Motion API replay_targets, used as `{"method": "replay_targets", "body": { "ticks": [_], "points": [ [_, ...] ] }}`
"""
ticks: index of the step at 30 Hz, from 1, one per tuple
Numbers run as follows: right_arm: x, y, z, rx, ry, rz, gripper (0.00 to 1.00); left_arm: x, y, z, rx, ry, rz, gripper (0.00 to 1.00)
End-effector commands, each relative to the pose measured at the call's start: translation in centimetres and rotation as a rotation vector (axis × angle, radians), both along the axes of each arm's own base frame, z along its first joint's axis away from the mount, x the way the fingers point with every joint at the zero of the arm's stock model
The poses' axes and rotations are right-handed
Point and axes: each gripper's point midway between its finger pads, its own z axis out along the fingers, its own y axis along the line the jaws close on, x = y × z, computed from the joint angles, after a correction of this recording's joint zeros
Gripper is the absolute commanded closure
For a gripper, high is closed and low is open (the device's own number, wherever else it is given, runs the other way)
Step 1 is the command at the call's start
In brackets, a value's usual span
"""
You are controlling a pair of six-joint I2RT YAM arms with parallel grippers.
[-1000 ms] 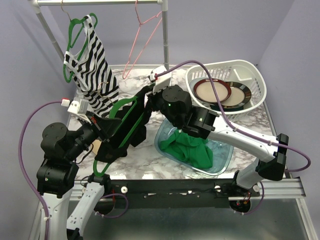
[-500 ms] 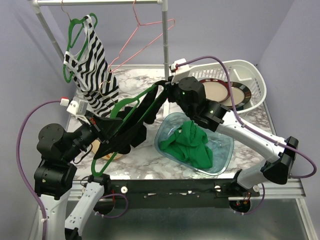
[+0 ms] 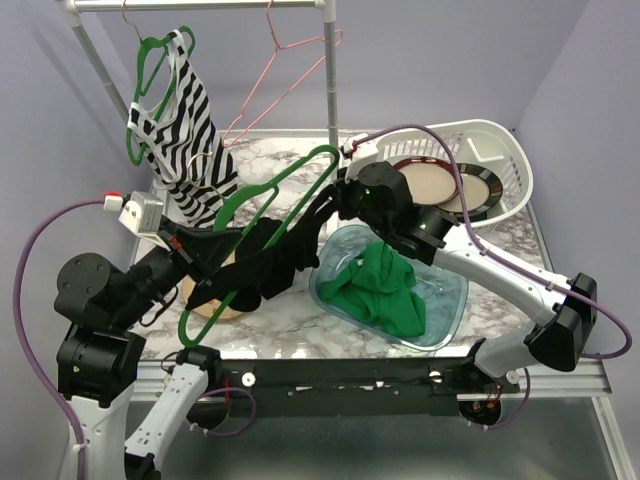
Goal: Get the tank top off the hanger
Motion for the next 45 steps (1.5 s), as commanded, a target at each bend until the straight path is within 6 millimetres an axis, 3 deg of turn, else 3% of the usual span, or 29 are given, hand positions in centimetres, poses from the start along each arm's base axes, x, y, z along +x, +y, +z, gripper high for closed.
{"method": "replay_targets", "body": {
  "ticks": [1, 3, 4, 8, 12, 14, 15, 16, 18, 22, 27, 28, 30, 36, 45],
  "points": [
    [-5.1, 2.5, 2.6, 0.236, 0.035, 0.262, 0.99, 0.1, 1.1, 3.0, -0.085, -0.135, 0.076, 1.00],
    [-8.1, 4.3, 4.2, 0.346, 0.043, 0.445, 0.99, 1.0, 1.8, 3.5, -0.137, -0.148, 0.132, 1.00],
    [-9.3, 4.9, 5.6, 0.413, 0.041, 0.508, 0.99, 0.9, 2.0, 4.7, -0.168, -0.198, 0.143, 1.00],
    [-13.5, 6.8, 6.2, 0.503, 0.108, 0.726, 0.99, 2.5, 2.3, 5.6, -0.241, -0.224, 0.176, 1.00],
    [-17.2, 8.2, 6.6, 0.564, 0.180, 0.922, 0.99, 5.0, 2.6, 4.9, -0.281, -0.216, 0.223, 1.00],
    [-18.6, 8.9, 6.6, 0.579, 0.210, 0.977, 0.99, 5.2, 3.5, 5.9, -0.337, -0.272, 0.263, 1.00],
    [-19.0, 9.3, 6.3, 0.570, 0.218, 1.002, 0.99, 5.8, 3.6, 5.1, -0.345, -0.273, 0.276, 1.00],
    [-19.8, 9.8, 6.1, 0.556, 0.215, 1.028, 0.99, 5.0, 4.1, 6.5, -0.385, -0.352, 0.281, 1.00],
    [-20.5, 10.4, 5.1, 0.523, 0.242, 1.055, 0.99, 5.6, 4.6, 6.0, -0.408, -0.386, 0.312, 1.00],
    [-23.3, 11.0, 4.5, 0.485, 0.273, 1.164, 0.99, 6.0, 5.3, 7.1, -0.367, -0.483, 0.361, 1.00],
    [-26.3, 11.2, 1.3, 0.380, 0.329, 1.263, 0.99, 7.5, 7.3, 7.4, -0.335, -0.541, 0.498, 1.00],
    [-26.9, 11.3, 0.7, 0.364, 0.346, 1.284, 0.99, 7.1, 7.6, 8.2, -0.352, -0.591, 0.507, 1.00],
    [-27.7, 11.3, -1.3, 0.336, 0.397, 1.316, 0.99, 7.4, 7.9, 8.2, -0.373, -0.610, 0.524, 1.00],
    [-29.0, 11.7, -3.8, 0.306, 0.458, 1.319, 0.99, 8.6, 7.8, 9.2, -0.423, -0.624, 0.525, 1.00],
    [-28.2, 11.3, -3.5, 0.306, 0.414, 1.257, 0.99, 9.1, 8.5, 8.8, -0.433, -0.624, 0.565, 1.00]
  ]
}}
